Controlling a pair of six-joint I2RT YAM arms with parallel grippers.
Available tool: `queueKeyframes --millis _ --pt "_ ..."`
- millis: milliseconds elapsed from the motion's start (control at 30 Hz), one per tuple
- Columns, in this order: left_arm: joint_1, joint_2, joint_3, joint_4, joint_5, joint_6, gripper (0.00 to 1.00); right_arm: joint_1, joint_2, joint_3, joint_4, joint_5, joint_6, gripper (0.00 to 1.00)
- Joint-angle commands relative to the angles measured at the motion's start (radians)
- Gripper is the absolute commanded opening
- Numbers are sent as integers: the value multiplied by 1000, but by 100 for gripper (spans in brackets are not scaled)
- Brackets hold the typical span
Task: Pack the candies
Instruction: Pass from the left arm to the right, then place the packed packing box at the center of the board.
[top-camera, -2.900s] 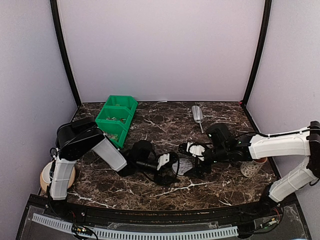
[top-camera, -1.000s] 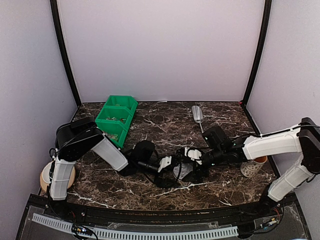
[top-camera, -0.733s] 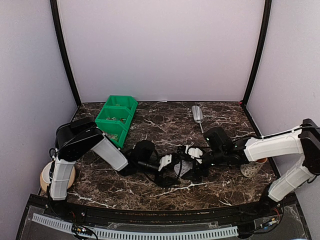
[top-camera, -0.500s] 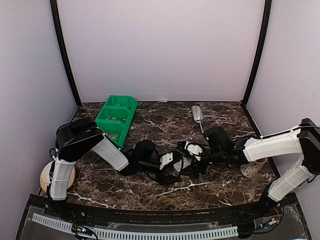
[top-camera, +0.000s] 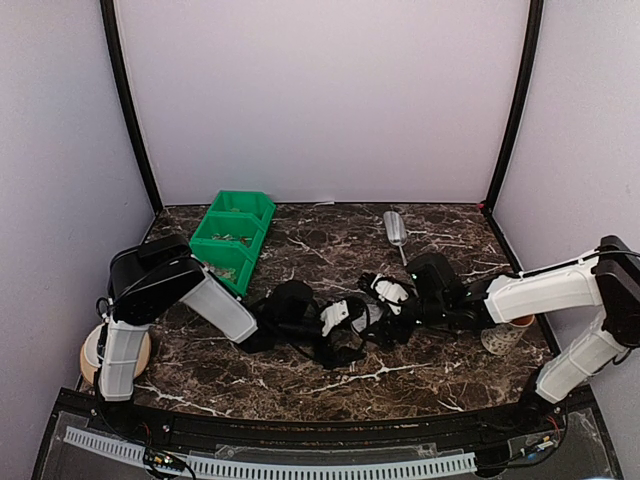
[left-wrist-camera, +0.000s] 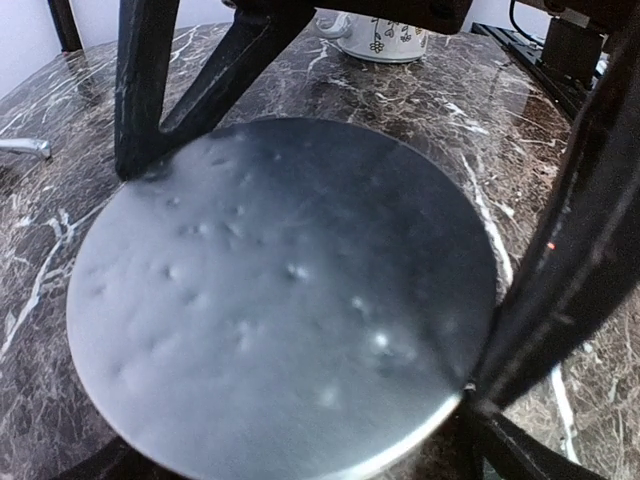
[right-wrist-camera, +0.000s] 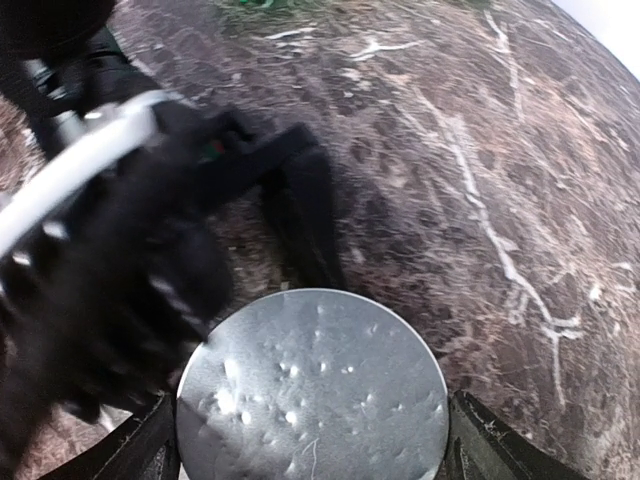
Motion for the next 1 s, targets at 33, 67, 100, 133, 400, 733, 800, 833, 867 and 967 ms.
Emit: queueKeyframes --millis 33,67,100,133,400,733,800,833,867,967 --pt "6 13 -69 -286 -114 -71 95 -44 19 31 45 139 45 88" --pt "6 2 -71 -289 -120 -79 95 -49 22 37 45 153 49 88" --pt "6 -6 -71 -293 -131 -87 95 -54 25 43 41 168 53 88" --pt "6 -16 -69 -300 -142 -94 95 -61 28 51 37 185 59 88" --pt "6 -134 -92 -360 -256 -157 98 -149 51 104 1 300 113 89" --pt "6 -352 -88 -504 -443 -202 99 -329 96 163 -8 349 154 90" --pt "6 -394 -74 -543 -479 -213 99 -370 113 178 -9 353 163 90" --pt "6 -415 -69 -559 -492 -216 99 -386 126 187 -9 349 165 90" --pt "6 -437 -68 -569 -506 -218 99 -399 145 195 -8 344 166 90" --pt "7 -502 -66 -603 -550 -226 99 -426 176 222 -9 350 160 90"
